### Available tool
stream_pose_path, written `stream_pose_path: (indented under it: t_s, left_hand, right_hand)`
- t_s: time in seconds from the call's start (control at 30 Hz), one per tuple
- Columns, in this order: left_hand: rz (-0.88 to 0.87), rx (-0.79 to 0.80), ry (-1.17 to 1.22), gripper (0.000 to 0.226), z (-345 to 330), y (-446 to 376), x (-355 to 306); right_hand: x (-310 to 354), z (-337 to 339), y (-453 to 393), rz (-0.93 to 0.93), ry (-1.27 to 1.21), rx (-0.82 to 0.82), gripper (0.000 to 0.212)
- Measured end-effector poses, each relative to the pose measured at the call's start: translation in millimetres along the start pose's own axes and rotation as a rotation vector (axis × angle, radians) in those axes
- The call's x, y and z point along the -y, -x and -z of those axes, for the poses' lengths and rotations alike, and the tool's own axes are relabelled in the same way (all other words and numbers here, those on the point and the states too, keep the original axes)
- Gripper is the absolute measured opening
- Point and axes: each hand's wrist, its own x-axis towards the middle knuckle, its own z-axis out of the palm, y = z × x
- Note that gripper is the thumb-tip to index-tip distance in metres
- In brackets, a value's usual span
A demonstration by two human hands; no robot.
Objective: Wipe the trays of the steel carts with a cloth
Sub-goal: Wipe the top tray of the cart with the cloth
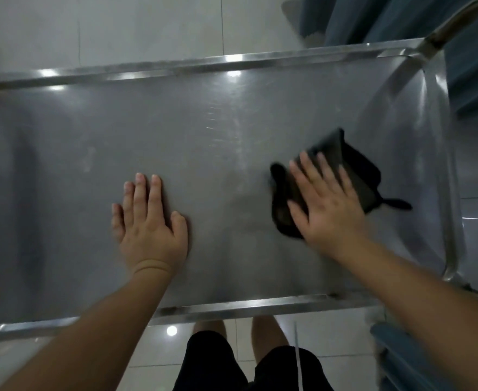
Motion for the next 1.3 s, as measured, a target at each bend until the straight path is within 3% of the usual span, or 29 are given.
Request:
stream_pose_path:
  t_s: [0.13, 0.23, 0.33, 0.47, 0.6, 0.73, 0.83, 0.93, 1.1, 1.3]
  left_hand:
    - [-0.003, -0.007, -0.015, 0.079, -3, 0, 3]
    - [-0.002, -0.009, -0.019, 0.08, -4, -2, 4]
    - [0.017, 0.0, -0.009, 0.08, -4, -4, 3]
    - [0.015, 0.011, 0.009, 0.079, -1, -3, 0]
    - [0.017, 0.028, 0.018, 0.079, 2, -1, -2]
    - [0.016, 0.025, 0.032, 0.079, 3, 1, -4]
    - [0.002, 0.019, 0.03, 0.079, 3, 6, -4]
    - [-0.015, 0.022, 0.022, 0.08, 1, 7, -4]
    - [-0.009, 0.047, 0.013, 0.081, 3, 6, -3]
    - [0.005, 0.089, 0.011, 0.08, 9, 4, -6]
  right_hand:
    - [-4, 17, -144, -0.181, -0.184, -0.033, 0.093]
    - [5, 24, -203, -0.346, -0.11, -0.053, 0.087]
    - [12, 22, -211, -0.35, -0.05, -0.038, 0.08]
    - [22, 15, -161, -0.282, -0.036, 0.019, 0.077]
    - [73, -6, -26, -0.206, -0.015, -0.009, 0.072]
    - [120, -23, 113, -0.106, -0.009, 0.132, 0.076]
    - [125, -27, 135, -0.053, 0.014, 0.194, 0.079]
    - [117, -25, 90, 0.039, 0.029, 0.157, 0.077]
    - [112, -16, -62, 0.047, 0.039, 0.053, 0.078]
    - [105, 2, -219, -0.154, 0.018, 0.045, 0.078]
